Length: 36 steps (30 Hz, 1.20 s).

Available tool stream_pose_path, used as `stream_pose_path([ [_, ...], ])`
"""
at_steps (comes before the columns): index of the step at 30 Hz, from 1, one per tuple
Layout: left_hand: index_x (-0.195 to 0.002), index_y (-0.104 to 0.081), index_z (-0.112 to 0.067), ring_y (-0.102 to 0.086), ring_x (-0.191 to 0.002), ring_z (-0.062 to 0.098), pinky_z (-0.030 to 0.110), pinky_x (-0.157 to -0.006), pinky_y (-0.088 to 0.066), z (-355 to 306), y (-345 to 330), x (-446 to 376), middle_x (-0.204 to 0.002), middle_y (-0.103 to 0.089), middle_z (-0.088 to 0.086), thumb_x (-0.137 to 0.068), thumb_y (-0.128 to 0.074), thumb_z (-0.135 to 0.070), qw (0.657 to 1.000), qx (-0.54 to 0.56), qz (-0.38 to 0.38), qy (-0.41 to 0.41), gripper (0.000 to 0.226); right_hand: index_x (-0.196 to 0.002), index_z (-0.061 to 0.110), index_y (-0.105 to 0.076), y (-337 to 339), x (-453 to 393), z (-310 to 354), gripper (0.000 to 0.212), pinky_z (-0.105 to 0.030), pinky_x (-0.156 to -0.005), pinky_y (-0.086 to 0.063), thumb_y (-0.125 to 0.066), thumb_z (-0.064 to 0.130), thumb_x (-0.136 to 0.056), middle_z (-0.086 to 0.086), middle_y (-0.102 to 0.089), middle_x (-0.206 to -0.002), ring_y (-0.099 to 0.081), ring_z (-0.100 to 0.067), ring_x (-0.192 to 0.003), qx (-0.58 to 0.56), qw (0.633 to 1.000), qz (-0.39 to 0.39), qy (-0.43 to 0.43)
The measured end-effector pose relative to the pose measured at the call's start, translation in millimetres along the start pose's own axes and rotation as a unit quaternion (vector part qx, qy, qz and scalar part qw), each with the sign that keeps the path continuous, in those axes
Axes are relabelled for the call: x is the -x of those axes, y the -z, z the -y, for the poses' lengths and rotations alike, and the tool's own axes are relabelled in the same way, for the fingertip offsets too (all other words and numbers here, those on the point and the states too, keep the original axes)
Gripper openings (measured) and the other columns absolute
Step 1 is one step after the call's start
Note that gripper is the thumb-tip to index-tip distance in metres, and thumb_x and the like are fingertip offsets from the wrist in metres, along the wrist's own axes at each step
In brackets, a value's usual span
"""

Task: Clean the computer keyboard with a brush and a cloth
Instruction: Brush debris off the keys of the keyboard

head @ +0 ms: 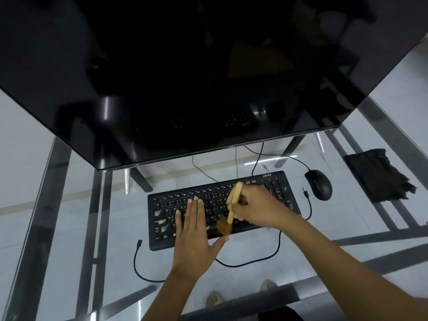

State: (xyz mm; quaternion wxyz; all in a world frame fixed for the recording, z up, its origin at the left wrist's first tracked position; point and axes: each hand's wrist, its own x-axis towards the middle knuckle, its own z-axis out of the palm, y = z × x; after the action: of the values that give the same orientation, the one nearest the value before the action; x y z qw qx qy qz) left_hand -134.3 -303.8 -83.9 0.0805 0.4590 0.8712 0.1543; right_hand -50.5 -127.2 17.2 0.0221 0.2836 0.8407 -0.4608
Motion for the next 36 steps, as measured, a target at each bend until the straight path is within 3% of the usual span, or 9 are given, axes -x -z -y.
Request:
stream_pose_path([
  [4, -0.15, -0.016, -0.007, -0.001, -0.148, 0.019, 0.044, -0.117, 0.001, -6.4, 0.7, -6.3, -0.159, -0.013, 0.008, -0.083, -0.039, -0.074, 1.0, -0.015, 0.008, 0.003, 0.098, -0.093, 0.013, -0.065, 11.4, -1.4, -8.9, 0.005, -0.015, -0.062, -0.054, -0.063, 0.015, -0.089, 0.009, -0.065, -0.073, -0.065, -0.003, -0.066, -0.003, 0.989, -0.15, 0.012],
  [8, -0.147, -0.027, -0.007, -0.001, -0.148, 0.021, 0.047, -0.116, 0.0, -7.4, 0.6, -8.9, -0.159, -0.014, 0.01, -0.085, -0.034, -0.075, 1.0, -0.021, 0.009, -0.007, 0.092, -0.088, 0.018, -0.065, 17.9, 1.9, -13.9, 0.004, -0.021, -0.063, -0.055, -0.063, 0.014, -0.088, 0.005, -0.066, -0.076, -0.067, -0.013, -0.07, 0.014, 1.0, -0.022, -0.016],
  [12, -0.145, -0.034, -0.006, -0.004, -0.147, 0.022, 0.048, -0.116, -0.004, -16.5, 0.7, -16.8, -0.158, -0.018, 0.011, -0.085, -0.033, -0.076, 0.999, -0.029, 0.002, -0.022, 0.092, -0.086, 0.019, -0.064, 26.5, -1.7, -26.5, 0.006, -0.01, -0.061, -0.052, -0.063, 0.013, -0.088, 0.007, -0.069, -0.077, -0.067, -0.005, -0.066, -0.047, 0.974, -0.221, -0.021],
  [15, -0.145, -0.032, -0.007, -0.006, -0.147, 0.023, 0.049, -0.118, -0.006, -22.9, -1.9, -21.2, -0.157, -0.019, 0.012, -0.079, -0.035, -0.08, 0.999, -0.034, 0.014, -0.006, 0.098, -0.085, 0.017, -0.067, 25.5, -1.9, -25.0, 0.009, -0.03, -0.063, -0.061, -0.062, 0.009, -0.087, -0.001, -0.071, -0.075, -0.07, -0.013, -0.065, -0.092, 0.992, -0.077, -0.046],
  [20, -0.145, -0.031, -0.005, -0.01, -0.146, 0.024, 0.048, -0.117, -0.005, -30.2, -5.7, -24.2, -0.156, -0.022, 0.013, -0.076, -0.038, -0.081, 0.999, -0.035, 0.012, 0.008, 0.103, -0.086, 0.021, -0.066, 39.3, -9.8, -28.6, 0.007, -0.024, -0.067, -0.055, -0.061, 0.017, -0.088, 0.004, -0.07, -0.079, -0.067, -0.008, -0.068, -0.023, 0.972, -0.234, -0.018],
  [23, -0.143, -0.034, -0.004, -0.01, -0.146, 0.025, 0.049, -0.116, -0.006, -31.2, -10.0, -26.7, -0.156, -0.023, 0.014, -0.077, -0.036, -0.08, 0.999, -0.04, 0.009, -0.007, 0.1, -0.085, 0.022, -0.066, 35.5, -6.8, -23.0, 0.008, -0.029, -0.065, -0.059, -0.063, 0.015, -0.088, 0.002, -0.07, -0.076, -0.069, -0.01, -0.067, -0.023, 0.997, -0.073, -0.023],
  [27, -0.143, -0.034, -0.004, -0.011, -0.146, 0.025, 0.048, -0.118, -0.007, -41.8, -12.6, -30.7, -0.155, -0.024, 0.015, -0.081, -0.034, -0.077, 0.999, -0.042, 0.003, -0.017, 0.096, -0.087, 0.017, -0.064, 43.1, -11.2, -30.3, 0.006, -0.016, -0.061, -0.046, -0.059, 0.016, -0.091, 0.008, -0.067, -0.073, -0.061, -0.003, -0.061, 0.025, 0.963, -0.266, -0.014],
  [30, -0.143, -0.034, -0.005, -0.008, -0.146, 0.025, 0.049, -0.117, -0.01, -46.3, -13.3, -32.6, -0.156, -0.022, 0.015, -0.083, -0.034, -0.074, 0.999, -0.038, 0.004, -0.019, 0.092, -0.086, 0.013, -0.066, 46.0, -9.7, -32.4, 0.007, -0.025, -0.065, -0.057, -0.06, 0.012, -0.089, 0.003, -0.069, -0.072, -0.067, -0.011, -0.064, -0.035, 0.986, -0.161, -0.028],
  [36, -0.145, -0.031, -0.004, -0.008, -0.147, 0.024, 0.047, -0.119, -0.01, -41.3, -12.4, -30.3, -0.157, -0.02, 0.013, -0.083, -0.035, -0.073, 0.999, -0.035, 0.001, -0.014, 0.093, -0.09, 0.013, -0.067, 53.2, -9.1, -34.6, 0.005, -0.02, -0.068, -0.056, -0.061, 0.013, -0.091, 0.002, -0.071, -0.076, -0.068, -0.008, -0.067, -0.126, 0.955, -0.265, -0.047],
])
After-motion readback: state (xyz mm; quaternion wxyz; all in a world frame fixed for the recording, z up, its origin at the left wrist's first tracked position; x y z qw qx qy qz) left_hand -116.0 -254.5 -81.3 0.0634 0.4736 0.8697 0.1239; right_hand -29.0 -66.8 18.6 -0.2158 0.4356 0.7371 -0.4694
